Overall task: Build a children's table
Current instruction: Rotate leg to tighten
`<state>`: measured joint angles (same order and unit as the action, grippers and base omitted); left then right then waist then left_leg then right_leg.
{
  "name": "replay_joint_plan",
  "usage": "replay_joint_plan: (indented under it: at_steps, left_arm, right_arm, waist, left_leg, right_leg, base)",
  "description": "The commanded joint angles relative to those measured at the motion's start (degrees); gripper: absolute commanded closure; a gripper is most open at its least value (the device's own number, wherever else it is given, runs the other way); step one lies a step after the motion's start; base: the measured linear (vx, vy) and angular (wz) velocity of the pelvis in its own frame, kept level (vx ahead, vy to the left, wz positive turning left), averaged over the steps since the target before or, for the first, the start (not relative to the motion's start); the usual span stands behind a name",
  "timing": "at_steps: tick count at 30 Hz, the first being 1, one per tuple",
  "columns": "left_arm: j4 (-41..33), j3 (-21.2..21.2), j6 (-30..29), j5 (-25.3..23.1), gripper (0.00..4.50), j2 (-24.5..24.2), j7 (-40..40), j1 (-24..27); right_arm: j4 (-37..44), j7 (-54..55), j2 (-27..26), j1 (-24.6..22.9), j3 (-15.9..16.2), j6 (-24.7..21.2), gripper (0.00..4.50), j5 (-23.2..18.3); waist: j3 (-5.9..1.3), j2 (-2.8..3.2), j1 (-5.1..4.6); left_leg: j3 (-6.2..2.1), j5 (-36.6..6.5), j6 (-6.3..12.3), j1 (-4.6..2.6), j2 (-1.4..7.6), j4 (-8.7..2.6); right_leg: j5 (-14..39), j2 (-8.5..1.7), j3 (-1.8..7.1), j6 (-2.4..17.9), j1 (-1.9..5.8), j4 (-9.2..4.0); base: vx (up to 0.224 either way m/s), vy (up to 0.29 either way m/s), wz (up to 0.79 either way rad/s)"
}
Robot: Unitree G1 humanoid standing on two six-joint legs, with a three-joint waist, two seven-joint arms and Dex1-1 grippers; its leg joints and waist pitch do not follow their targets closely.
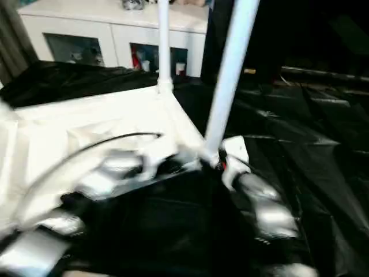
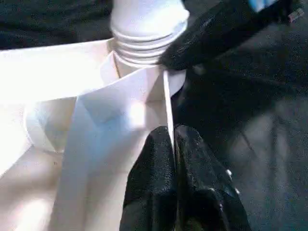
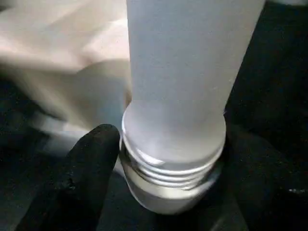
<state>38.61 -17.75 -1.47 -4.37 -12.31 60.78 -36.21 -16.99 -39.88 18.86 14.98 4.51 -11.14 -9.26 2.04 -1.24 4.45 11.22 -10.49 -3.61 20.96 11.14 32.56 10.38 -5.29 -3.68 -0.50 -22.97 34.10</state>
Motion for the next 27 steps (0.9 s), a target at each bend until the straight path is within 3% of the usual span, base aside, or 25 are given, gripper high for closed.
replay_joint_plan:
  at_steps: [1, 4, 8, 13, 19, 27]
  left_arm:
    - [-2.07, -0.91, 0.54, 3.12, 4.50, -0.35, 6.03, 2.24]
    - [-3.35, -0.92, 0.12, 3.87, 4.50, -1.49, 8.50, 2.93]
    - [-5.50, -1.30, -0.56, 4.95, 4.50, -3.15, 11.66, 4.20]
    - [-6.60, -1.12, -0.80, 4.98, 4.50, -3.66, 12.81, 4.79]
    - [-6.64, -1.22, -0.80, 4.82, 4.50, -3.81, 12.23, 4.67]
    - [-7.15, -1.28, -1.00, 4.59, 4.50, -4.08, 12.52, 4.95]
  right_arm:
    - [2.83, -4.68, 1.39, -0.49, 1.68, 0.21, 0.98, -1.30]
    - [3.19, -6.12, 2.34, -0.73, 1.46, 0.56, 0.98, -1.63]
    - [5.07, -10.11, 3.90, -1.42, 2.01, -0.36, 0.98, -3.07]
    - [5.54, -12.81, 5.26, -2.10, 3.98, -0.10, 0.98, -2.09]
    - [5.36, -12.68, 5.17, -2.40, 3.78, -0.05, 0.98, -2.14]
    - [4.82, -11.78, 4.71, -2.52, 3.48, -0.27, 1.60, -2.13]
  waist:
    - [-2.93, -0.98, 0.26]
    - [-2.89, -0.76, 0.39]
    - [-2.92, -0.82, 0.40]
    - [-2.84, -0.96, 0.51]
    - [-2.87, -0.92, 0.54]
    - [-2.98, -0.95, 0.56]
  left_leg:
    - [-0.85, -11.85, 3.63, -0.40, 2.18, -3.38]
    - [-0.78, -9.73, 3.99, -0.29, 2.37, -3.36]
    - [-0.70, -9.92, 4.39, -0.34, 2.33, -3.27]
    - [-0.62, -10.15, 4.21, -0.48, 2.30, -3.20]
    - [-0.68, -10.42, 3.62, -0.53, 2.29, -3.22]
    - [-0.63, -9.31, 4.04, -0.49, 2.22, -3.06]
  right_leg:
    - [17.36, -3.33, 2.50, 9.10, 2.20, -4.75]
    - [11.31, -3.10, 2.43, 11.71, 2.37, -3.88]
    - [9.29, -3.13, 2.49, 12.71, 2.54, -3.55]
    - [10.69, -3.21, 2.54, 12.48, 2.53, -3.70]
    - [11.88, -3.21, 2.54, 11.89, 2.51, -3.78]
    - [9.75, -3.13, 2.52, 12.42, 2.61, -3.51]
  base:
    - [0.000, 0.000, 0.00]
    - [0.000, 0.000, 0.00]
    - [0.000, 0.000, 0.00]
    - [0.000, 0.000, 0.00]
    - [0.000, 0.000, 0.00]
    - [0.000, 0.000, 0.00]
